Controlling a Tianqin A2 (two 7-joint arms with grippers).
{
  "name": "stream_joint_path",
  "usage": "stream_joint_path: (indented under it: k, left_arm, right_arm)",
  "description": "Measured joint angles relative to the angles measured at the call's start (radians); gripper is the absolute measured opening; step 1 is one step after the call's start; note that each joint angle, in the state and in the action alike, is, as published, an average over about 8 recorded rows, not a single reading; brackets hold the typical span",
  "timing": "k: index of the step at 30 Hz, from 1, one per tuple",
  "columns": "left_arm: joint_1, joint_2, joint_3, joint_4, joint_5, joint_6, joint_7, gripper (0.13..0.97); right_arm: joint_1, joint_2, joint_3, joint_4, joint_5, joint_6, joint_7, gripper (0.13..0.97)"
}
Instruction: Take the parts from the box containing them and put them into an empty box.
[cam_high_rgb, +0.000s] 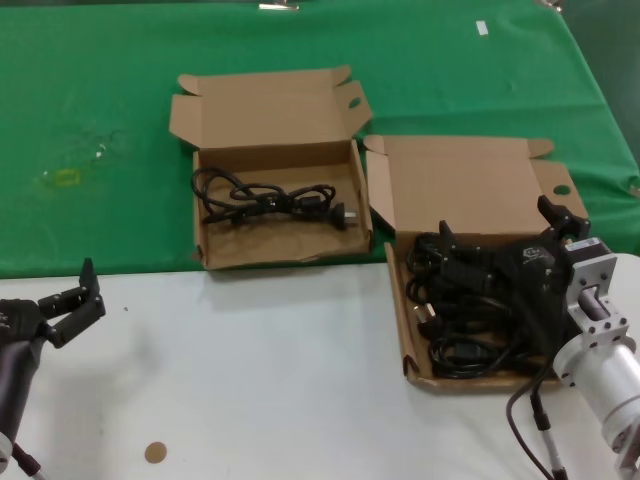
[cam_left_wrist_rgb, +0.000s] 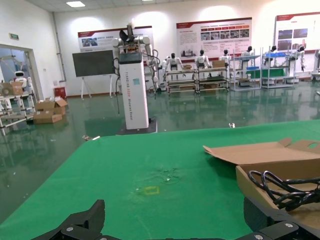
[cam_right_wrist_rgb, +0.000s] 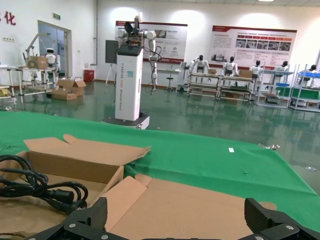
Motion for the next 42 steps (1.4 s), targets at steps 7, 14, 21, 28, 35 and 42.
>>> stream_joint_path:
  k: [7, 14, 21, 28, 35, 42]
  left_arm:
    - [0.0, 0.0, 0.0, 0.0, 0.0, 0.0, 0.0, 0.966]
    - [0.0, 0.0, 0.0, 0.0, 0.0, 0.0, 0.0, 0.966]
    - [0.0, 0.0, 0.0, 0.0, 0.0, 0.0, 0.0, 0.966]
    - [0.0, 0.0, 0.0, 0.0, 0.0, 0.0, 0.0, 0.966]
    - [0.0, 0.0, 0.0, 0.0, 0.0, 0.0, 0.0, 0.966]
    - [0.0, 0.0, 0.0, 0.0, 0.0, 0.0, 0.0, 0.966]
  right_arm:
    - [0.0, 0.0, 0.0, 0.0, 0.0, 0.0, 0.0, 0.966]
    - [0.0, 0.0, 0.0, 0.0, 0.0, 0.0, 0.0, 0.966]
    - [0.0, 0.0, 0.0, 0.0, 0.0, 0.0, 0.0, 0.966]
    - [0.0, 0.0, 0.0, 0.0, 0.0, 0.0, 0.0, 0.966]
    - [0.0, 0.0, 0.0, 0.0, 0.0, 0.0, 0.0, 0.966]
    - [0.0, 0.0, 0.0, 0.0, 0.0, 0.0, 0.0, 0.966]
